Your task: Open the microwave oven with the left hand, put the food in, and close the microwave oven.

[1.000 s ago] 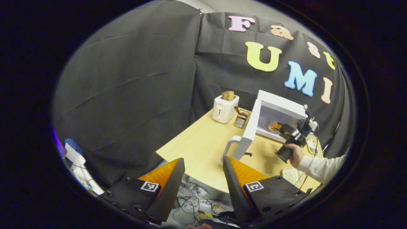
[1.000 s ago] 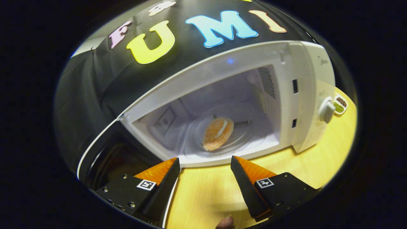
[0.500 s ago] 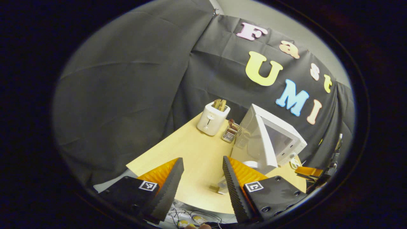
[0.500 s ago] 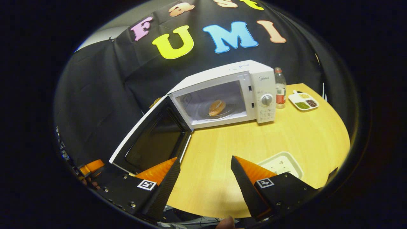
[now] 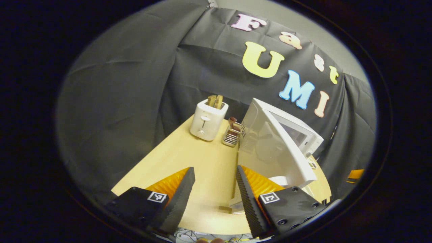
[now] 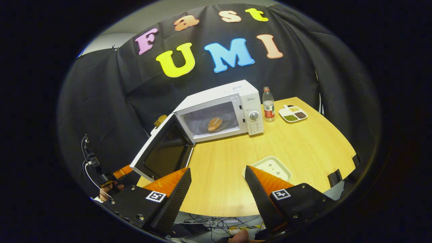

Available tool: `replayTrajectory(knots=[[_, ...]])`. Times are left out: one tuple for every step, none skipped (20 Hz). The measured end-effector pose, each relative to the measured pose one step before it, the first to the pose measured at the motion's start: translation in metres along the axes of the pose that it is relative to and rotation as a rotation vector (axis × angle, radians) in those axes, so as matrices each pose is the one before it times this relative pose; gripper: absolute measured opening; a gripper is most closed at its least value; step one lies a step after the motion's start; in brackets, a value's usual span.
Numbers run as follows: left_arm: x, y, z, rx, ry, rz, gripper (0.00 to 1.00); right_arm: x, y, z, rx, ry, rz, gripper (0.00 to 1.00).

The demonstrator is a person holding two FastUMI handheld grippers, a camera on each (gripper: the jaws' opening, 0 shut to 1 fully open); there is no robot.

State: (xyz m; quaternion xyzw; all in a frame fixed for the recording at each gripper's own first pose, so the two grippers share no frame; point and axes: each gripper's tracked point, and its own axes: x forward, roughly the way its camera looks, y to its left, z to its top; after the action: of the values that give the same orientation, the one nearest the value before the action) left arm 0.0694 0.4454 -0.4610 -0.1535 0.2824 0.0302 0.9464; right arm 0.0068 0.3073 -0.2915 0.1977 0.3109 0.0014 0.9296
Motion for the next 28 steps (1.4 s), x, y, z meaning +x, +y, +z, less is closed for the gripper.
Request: replayTrajectory(knots=[[0.00387,-0.00873,-0.00586,0.00952,0.00857,-0.01376,0.85,-0.00903,-0.00605,0.00747,-0.00141,-0.02167,-0.00983,0.98],[0.00279,-0.00184,0.00268,0.01901,-0.01765,0.00754,0.85,-0.00656,-0.00782,0.00533,-0.00288,-0.01712,-0.01185,0.98],[-0.00076,-0.00993,-0.00405,0.00559,0.00464,-0.01218,0.81,-0.00593,-0.00712,0.00108,-0.00184,-0.01196,-0.00787,0.98],[0.00057,-0.00791,0.0003,0.00123,0.0001,-0.0065,0.83,-0.00559,-0.00671,0.00269,-0.00314,-0.00717,-0.00524,0.98],[0.00218,-0.0088,-0.00063,0.00289,0.00377,-0.00342,0.85,-0.00674,-0.00665,-0.00013,0.0013,-0.00403,-0.00242,0.98],[0.00019,-0.00697,-0.00434,0.00843,0.0117,-0.0016,0.85,-0.00516,-0.00612,0.00197,0.00502,-0.00365,0.00468,0.98],[0.00097,-0.00864,-0.00239,0.00871,0.00697,0.00023,0.84,-0.00508,-0.00737,0.00243,0.01,-0.00532,0.00286,0.98],[0.00122,-0.01022,-0.00125,0.00634,0.00217,0.00028,0.85,-0.00491,-0.00697,0.00362,0.0049,-0.00769,0.00776,0.98],[-0.00133,-0.01233,-0.00074,0.00266,0.0016,0.00232,0.85,-0.00636,-0.0091,0.00131,-0.00155,-0.00748,0.00462,0.98],[0.00071,-0.01227,-0.00016,-0.00008,0.00443,0.0028,0.85,-0.00503,-0.01044,0.00416,-0.01006,-0.00376,0.00118,0.98],[-0.0007,-0.01536,0.00006,-0.0001,0.00112,-0.00355,0.85,-0.00595,-0.0127,0.00279,-0.01301,-0.01309,-0.00341,0.98],[0.00007,-0.01541,-0.00119,0.00745,-0.00096,-0.00666,0.85,-0.00584,-0.01386,0.0073,-0.01212,-0.02307,-0.0046,0.98],[0.00038,-0.01365,-0.00116,0.01612,0.00466,0.00131,0.85,-0.00457,-0.01349,0.00535,-0.00235,-0.01594,-0.00265,0.98],[0.00204,-0.01081,-0.00086,0.017,0.00403,0.00965,0.85,-0.00378,-0.01142,0.0028,0.01282,0.00316,0.0052,0.98],[0.00176,-0.01001,-0.00027,0.01039,0.00217,0.0112,0.85,-0.00447,-0.01035,-0.00056,0.01791,0.00362,0.00753,0.98],[0.00243,-0.00984,-0.00291,-0.00322,0.00095,0.01087,0.84,-0.00449,-0.01248,0.0049,0.01546,-0.00399,0.00214,0.98],[0.00183,-0.01329,-0.00158,-0.01033,0.00232,-0.0031,0.79,-0.00411,-0.01249,0.00343,0.01406,-0.00546,-0.00206,0.98],[0.00121,-0.01503,-0.00036,0.00003,-0.00342,-0.00958,0.84,-0.00347,-0.01038,0.00232,0.01176,-0.00577,-0.00075,0.98],[0.00141,-0.01196,-0.00111,0.01716,-0.00052,0.00114,0.84,-0.00425,-0.01095,0.00171,0.0014,-0.01026,-0.01131,0.98],[0.00611,-0.00954,-0.00167,0.02051,0.00736,0.002,0.85,-0.00225,-0.01284,0.00019,-0.00473,-0.00076,-0.02767,0.98],[0.00737,-0.01133,-0.0004,0.01593,0.00931,-0.01174,0.85,-0.0027,-0.01101,-0.00454,0.00441,0.01405,-0.02169,0.98],[0.00809,-0.01199,-0.00113,0.0197,0.00717,-0.02058,0.84,-0.00169,-0.00611,0.00019,0.01172,0.00131,-0.01315,0.98],[0.01138,-0.01125,0.00043,0.02235,0.00818,-0.01986,0.85,-0.00188,-0.00451,0.00408,0.00722,-0.01525,-0.02297,0.98],[0.01075,-0.0091,0.00137,0.02083,0.00822,-0.02082,0.85,0.00285,-0.00743,0.00361,0.00362,-0.01024,-0.03696,0.98],[0.01114,-0.01059,0.00367,0.01618,0.00531,-0.02656,0.84,0.00373,-0.00606,-0.00409,0.01297,0.00842,-0.03788,0.98],[0.0126,-0.0101,0.00555,0.01846,-0.00204,-0.03548,0.84,0.0028,0.00224,-0.00206,0.02554,0.01052,-0.01634,0.98],[0.01124,-0.00817,0.00526,0.0198,-0.00055,-0.02776,0.84,0.00047,0.00583,0.00093,0.02309,0.00395,-0.01596,0.98],[0.01544,-0.0064,0.00086,0.02179,0.00598,-0.02554,0.85,0.00363,0.00542,0.0012,0.00917,0.0025,-0.01494,0.98]])
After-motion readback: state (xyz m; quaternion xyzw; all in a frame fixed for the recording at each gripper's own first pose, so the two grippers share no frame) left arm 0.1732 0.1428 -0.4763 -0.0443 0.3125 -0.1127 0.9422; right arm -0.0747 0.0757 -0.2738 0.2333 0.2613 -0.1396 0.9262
